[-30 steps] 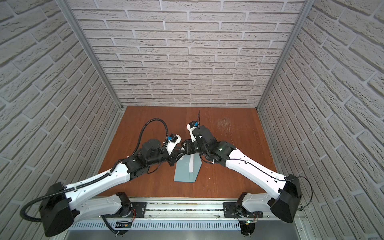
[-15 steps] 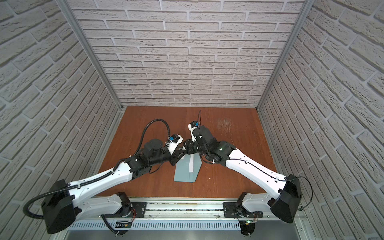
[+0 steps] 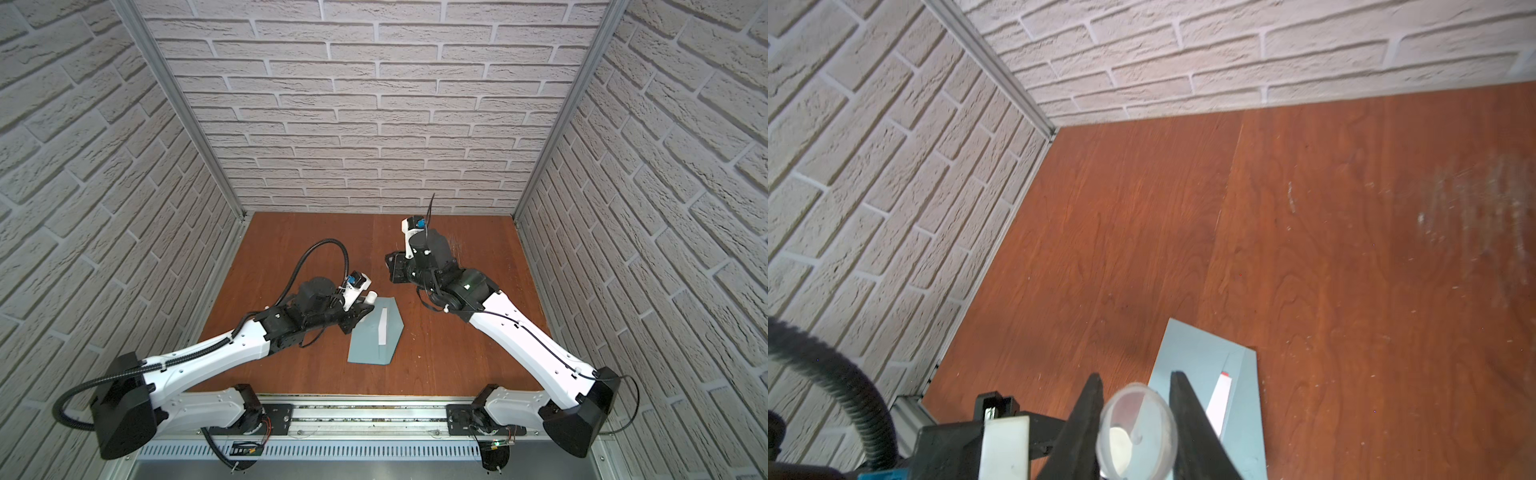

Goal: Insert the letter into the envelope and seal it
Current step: 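Pull the cap off the glue stick with the right gripper and set it down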

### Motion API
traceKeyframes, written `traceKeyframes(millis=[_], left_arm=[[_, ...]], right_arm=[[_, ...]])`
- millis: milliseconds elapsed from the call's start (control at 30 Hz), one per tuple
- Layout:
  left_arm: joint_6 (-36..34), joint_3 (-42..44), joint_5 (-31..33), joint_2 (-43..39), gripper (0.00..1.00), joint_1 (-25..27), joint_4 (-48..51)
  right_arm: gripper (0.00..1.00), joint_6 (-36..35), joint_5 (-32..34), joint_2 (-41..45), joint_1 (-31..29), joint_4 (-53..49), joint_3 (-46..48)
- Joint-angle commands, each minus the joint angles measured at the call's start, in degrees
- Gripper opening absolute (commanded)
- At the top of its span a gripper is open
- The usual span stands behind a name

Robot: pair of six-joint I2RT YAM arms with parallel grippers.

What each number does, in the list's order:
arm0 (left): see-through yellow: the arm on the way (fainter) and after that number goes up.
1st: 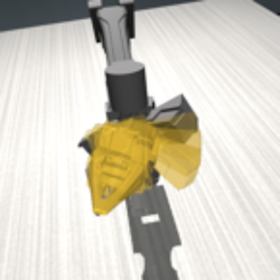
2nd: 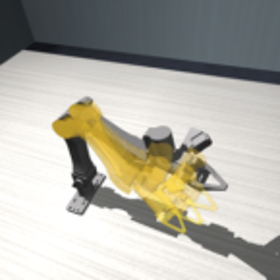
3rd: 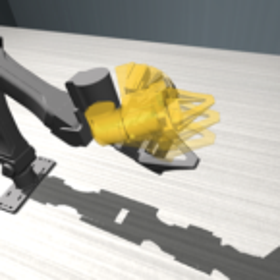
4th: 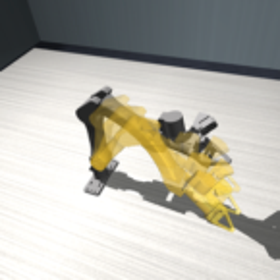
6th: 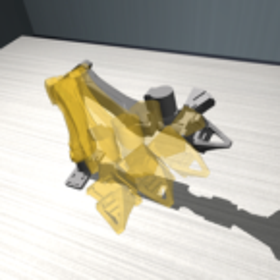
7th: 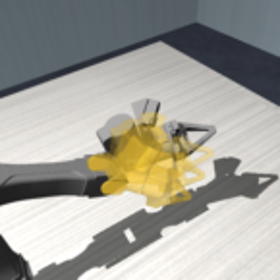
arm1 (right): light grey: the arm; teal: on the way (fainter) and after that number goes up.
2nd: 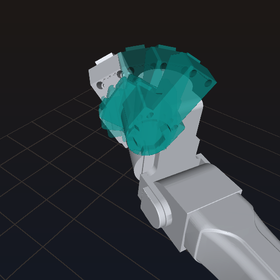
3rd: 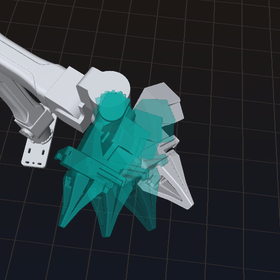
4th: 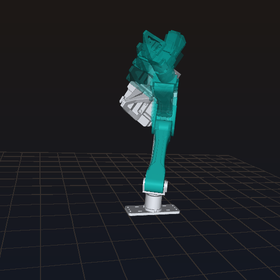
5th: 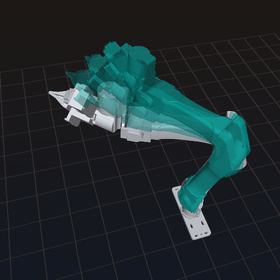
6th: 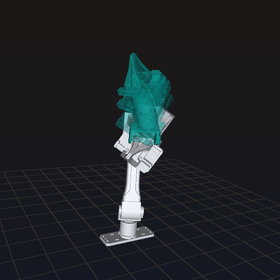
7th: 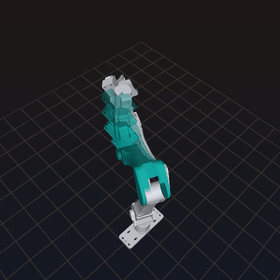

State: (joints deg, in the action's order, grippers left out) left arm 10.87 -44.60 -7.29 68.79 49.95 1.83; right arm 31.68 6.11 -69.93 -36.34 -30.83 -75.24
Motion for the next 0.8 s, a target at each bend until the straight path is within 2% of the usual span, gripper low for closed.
traceKeyframes(millis=[0, 167, 400, 567, 767], left_arm=[[-0.82, 0.72, 0.57, -1.76, 0.0, 0.36, -2.65], [-0.81, 2.17, -2.1, -5.17, 0.0, 0.32, -6.8], [1.42, 3.6, -5.18, -6.97, 0.0, 0.38, -11.32], [4.32, 5.54, -6.68, -5.89, 0.0, 0.35, -16.35], [3.99, 5.94, -7.02, -4.14, 0.0, 0.33, -18.51]], right_arm=[[0.06, -3.24, 4.79, 1.96, 2.27, -1.85, -0.17], [0.06, -5.94, 10.1, 0.07, 6.78, -1.15, 5.57], [0.07, -5.31, 14.54, -7.76, 9.29, 8.95, 14.29], [0.09, -3.76, 16.84, -14.64, 10.28, 15.33, 16.96], [0.09, -1.75, 17.03, -22.68, 11.63, 19.8, 17.5]])
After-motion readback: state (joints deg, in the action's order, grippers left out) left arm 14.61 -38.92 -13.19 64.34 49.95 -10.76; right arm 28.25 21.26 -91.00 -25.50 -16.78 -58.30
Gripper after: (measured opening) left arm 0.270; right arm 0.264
